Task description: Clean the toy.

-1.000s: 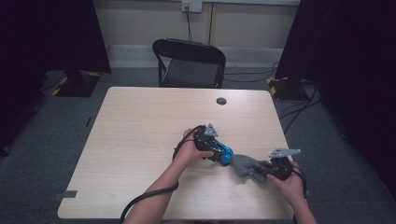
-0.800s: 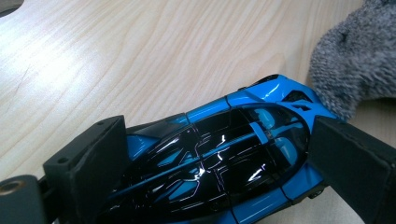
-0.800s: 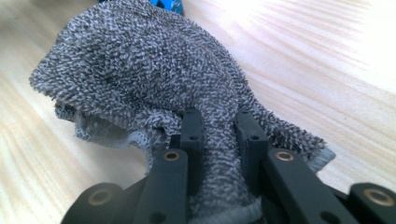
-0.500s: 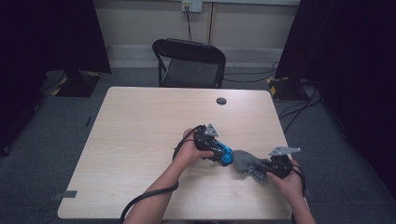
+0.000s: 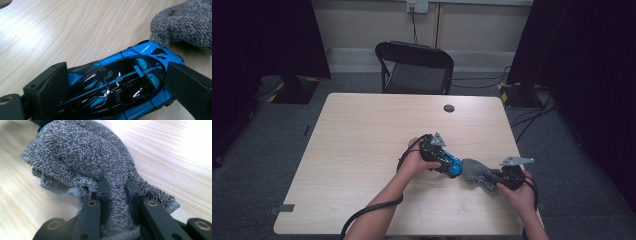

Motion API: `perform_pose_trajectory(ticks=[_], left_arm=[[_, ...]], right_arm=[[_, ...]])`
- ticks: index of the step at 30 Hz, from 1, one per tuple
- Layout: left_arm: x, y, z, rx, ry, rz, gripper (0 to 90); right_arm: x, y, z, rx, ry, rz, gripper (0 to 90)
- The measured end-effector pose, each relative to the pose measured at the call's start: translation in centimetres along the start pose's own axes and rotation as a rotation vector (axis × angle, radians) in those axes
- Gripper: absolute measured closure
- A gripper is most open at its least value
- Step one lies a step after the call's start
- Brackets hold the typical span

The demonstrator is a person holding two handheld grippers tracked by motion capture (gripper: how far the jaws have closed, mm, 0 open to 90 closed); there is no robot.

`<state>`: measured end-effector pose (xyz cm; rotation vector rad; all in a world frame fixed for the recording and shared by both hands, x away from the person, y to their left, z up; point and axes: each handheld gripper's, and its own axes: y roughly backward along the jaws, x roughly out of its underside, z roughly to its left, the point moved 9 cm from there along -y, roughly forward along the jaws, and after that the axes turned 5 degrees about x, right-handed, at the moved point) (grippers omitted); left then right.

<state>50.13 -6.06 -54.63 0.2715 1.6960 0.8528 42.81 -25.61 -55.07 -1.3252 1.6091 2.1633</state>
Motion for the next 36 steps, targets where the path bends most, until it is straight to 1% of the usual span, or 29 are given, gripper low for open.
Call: perform_pose_trajectory(ticks=[3,4,5,9,12,14,15,17,20,23,24,25,28,32,34,35,36], left_arm=[[0.0,0.0,0.0,0.002,0.001,0.002,4.9],[0.0,0.0,0.0,0.002,0.0,0.002,4.9],[0.0,0.0,0.0,0.002,0.0,0.001,4.9],[0.0,0.0,0.0,0.004,0.001,0.001,5.0],[0.0,0.0,0.0,0.003,-0.001,0.01,5.0],[0.0,0.0,0.0,0.005,-0.002,0.009,5.0],[0.0,0.0,0.0,0.005,-0.001,0.004,5.0],[0.0,0.0,0.0,0.006,-0.001,-0.001,5.0],[0.0,0.0,0.0,0.005,0.001,0.0,5.0],[0.0,0.0,0.0,0.005,0.0,0.0,5.0],[0.0,0.0,0.0,0.005,0.0,0.0,5.1],[0.0,0.0,0.0,0.007,-0.003,-0.001,5.1],[0.0,0.0,0.1,0.005,-0.003,-0.008,5.3],[0.1,0.0,0.1,0.004,-0.004,-0.011,5.3],[0.1,0.0,0.0,0.005,-0.001,-0.017,5.3],[0.1,0.0,0.0,0.005,-0.001,-0.019,5.3],[0.1,0.0,0.0,0.005,-0.001,-0.019,5.2]], right_arm=[[-0.1,0.0,-0.1,0.018,-0.017,-0.003,76.2],[-0.2,0.0,-0.1,0.024,-0.037,-0.005,76.2],[-0.3,0.0,-0.1,0.028,-0.045,-0.006,76.2],[-0.7,0.2,-0.4,0.055,-0.055,-0.019,76.3],[-1.1,0.3,-0.7,0.062,-0.081,-0.031,76.3],[-1.5,0.4,-0.8,0.061,-0.085,-0.046,76.3],[-1.7,0.3,-0.8,0.059,-0.079,-0.043,76.3],[-2.0,0.1,-1.1,0.078,-0.072,-0.039,76.2],[-2.6,-0.5,-1.8,0.104,-0.092,-0.035,76.3],[-3.7,-1.3,-2.2,0.119,-0.095,-0.047,76.2],[-3.7,-1.3,-2.2,0.119,-0.095,-0.047,76.2],[-4.6,-1.9,-2.4,0.132,-0.091,-0.048,76.2],[-6.1,-2.9,-2.5,0.148,-0.084,-0.052,76.2],[-7.9,-4.5,-2.3,0.162,-0.07,-0.045,76.2],[-8.8,-5.3,-2.0,0.158,-0.073,-0.043,76.1],[-9.2,-5.8,-1.8,0.156,-0.063,-0.042,76.2],[-9.2,-5.8,-1.8,0.156,-0.063,-0.042,76.2]])
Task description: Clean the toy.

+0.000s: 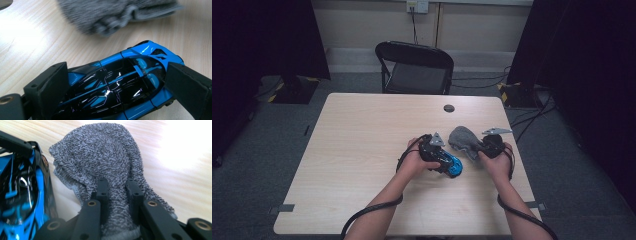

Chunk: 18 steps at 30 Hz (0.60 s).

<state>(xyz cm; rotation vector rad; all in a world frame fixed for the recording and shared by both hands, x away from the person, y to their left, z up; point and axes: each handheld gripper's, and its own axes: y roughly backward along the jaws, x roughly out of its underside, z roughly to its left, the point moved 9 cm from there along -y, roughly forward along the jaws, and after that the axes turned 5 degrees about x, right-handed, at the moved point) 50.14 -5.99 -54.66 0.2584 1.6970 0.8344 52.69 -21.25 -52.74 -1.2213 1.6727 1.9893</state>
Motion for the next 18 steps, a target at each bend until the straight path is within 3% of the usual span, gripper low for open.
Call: perform_pose_trajectory(ticks=[1,8,13,18], left_arm=[[0.0,0.0,0.0,-0.001,0.001,-0.003,5.3],[0.1,0.1,0.0,-0.001,-0.004,-0.005,5.3],[0.0,0.0,0.0,-0.002,0.007,-0.019,5.5],[0.0,0.1,0.1,-0.004,0.022,-0.028,6.0]], right_arm=[[-0.6,-1.1,0.7,-0.002,0.014,0.012,76.0],[-2.1,-4.0,3.0,0.001,0.043,0.047,75.5],[-2.7,-5.8,5.1,-0.038,0.097,0.072,75.2],[-2.7,-6.1,6.4,-0.1,0.223,0.072,76.0]])
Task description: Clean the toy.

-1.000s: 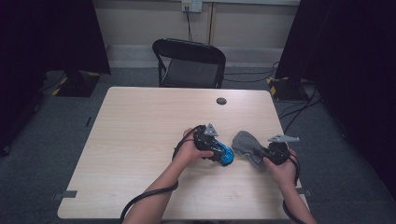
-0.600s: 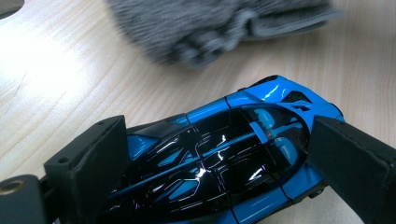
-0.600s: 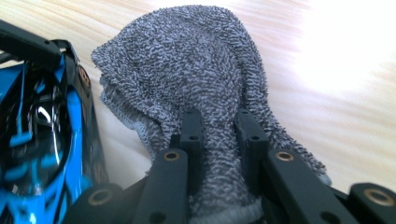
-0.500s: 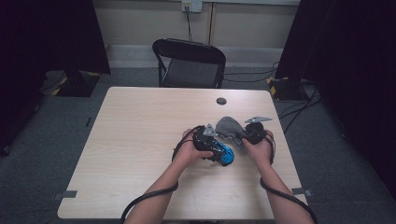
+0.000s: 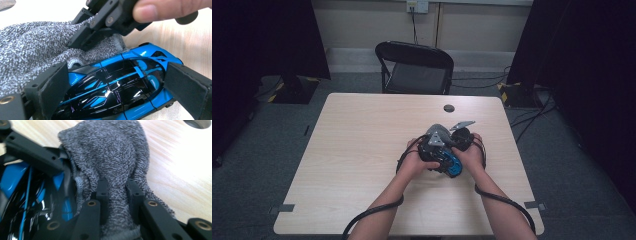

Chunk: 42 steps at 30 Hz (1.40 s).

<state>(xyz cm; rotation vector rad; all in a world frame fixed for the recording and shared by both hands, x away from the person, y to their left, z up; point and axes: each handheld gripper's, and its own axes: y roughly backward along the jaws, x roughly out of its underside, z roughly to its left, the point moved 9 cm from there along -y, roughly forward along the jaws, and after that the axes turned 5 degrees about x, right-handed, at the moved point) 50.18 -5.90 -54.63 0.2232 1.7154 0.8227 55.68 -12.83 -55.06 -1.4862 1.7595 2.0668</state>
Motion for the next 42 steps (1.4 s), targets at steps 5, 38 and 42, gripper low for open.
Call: perform_pose_trajectory(ticks=[5,38,42], left_arm=[[-0.1,0.0,0.1,-0.002,0.012,-0.005,6.8],[-0.2,0.0,0.0,-0.011,0.034,0.004,7.9],[-0.2,0.0,0.0,-0.012,0.036,0.008,7.9]], right_arm=[[0.6,0.4,-0.1,-0.071,0.044,-0.02,76.8],[5.5,4.5,-1.7,-0.226,0.079,-0.057,77.3],[6.1,5.0,-1.8,-0.222,0.076,-0.057,77.3]])
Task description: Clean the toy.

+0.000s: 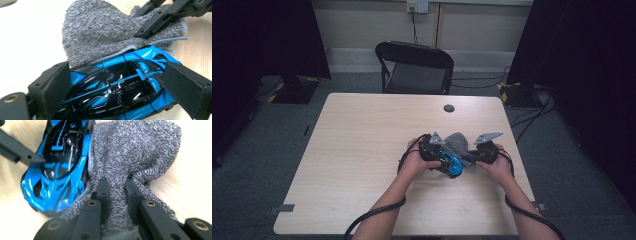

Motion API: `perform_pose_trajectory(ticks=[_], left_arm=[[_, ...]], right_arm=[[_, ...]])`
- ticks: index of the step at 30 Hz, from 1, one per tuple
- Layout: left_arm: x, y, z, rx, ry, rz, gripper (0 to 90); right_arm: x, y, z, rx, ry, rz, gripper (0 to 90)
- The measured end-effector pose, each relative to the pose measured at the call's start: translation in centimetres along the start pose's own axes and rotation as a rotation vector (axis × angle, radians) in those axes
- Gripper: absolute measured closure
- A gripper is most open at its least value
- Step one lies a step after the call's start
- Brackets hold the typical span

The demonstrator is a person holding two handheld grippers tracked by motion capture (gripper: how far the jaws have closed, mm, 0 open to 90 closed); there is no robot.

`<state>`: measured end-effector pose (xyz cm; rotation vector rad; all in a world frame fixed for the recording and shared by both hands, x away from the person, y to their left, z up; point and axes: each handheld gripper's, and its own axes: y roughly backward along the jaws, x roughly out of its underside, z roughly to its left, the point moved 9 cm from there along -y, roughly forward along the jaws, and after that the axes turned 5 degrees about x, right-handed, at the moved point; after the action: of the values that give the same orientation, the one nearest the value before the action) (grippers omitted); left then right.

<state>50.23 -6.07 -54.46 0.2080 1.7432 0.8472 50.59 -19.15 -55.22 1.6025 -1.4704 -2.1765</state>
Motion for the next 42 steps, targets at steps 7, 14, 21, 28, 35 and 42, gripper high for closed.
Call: perform_pose_trajectory(ticks=[7,14,21,28,35,42], left_arm=[[0.0,0.0,0.0,-0.004,0.006,0.0,7.9],[-0.1,0.0,0.1,-0.009,0.01,0.008,7.9],[-0.1,0.0,0.1,-0.009,0.008,0.016,7.9],[-0.1,0.0,0.1,-0.009,0.009,0.016,7.9],[-0.1,0.0,0.1,-0.01,0.009,0.011,7.9],[-0.1,0.0,0.0,-0.011,0.01,0.012,7.8]], right_arm=[[1.0,1.1,0.1,0.001,-0.004,0.001,77.3],[2.2,2.1,0.5,-0.016,-0.004,-0.01,77.3],[3.0,3.0,1.0,-0.03,0.0,-0.021,77.4],[4.0,4.0,1.4,-0.04,-0.001,-0.021,77.4],[4.9,5.0,1.7,-0.053,-0.009,-0.009,77.4],[5.8,5.9,1.9,-0.051,-0.024,-0.004,77.4]])
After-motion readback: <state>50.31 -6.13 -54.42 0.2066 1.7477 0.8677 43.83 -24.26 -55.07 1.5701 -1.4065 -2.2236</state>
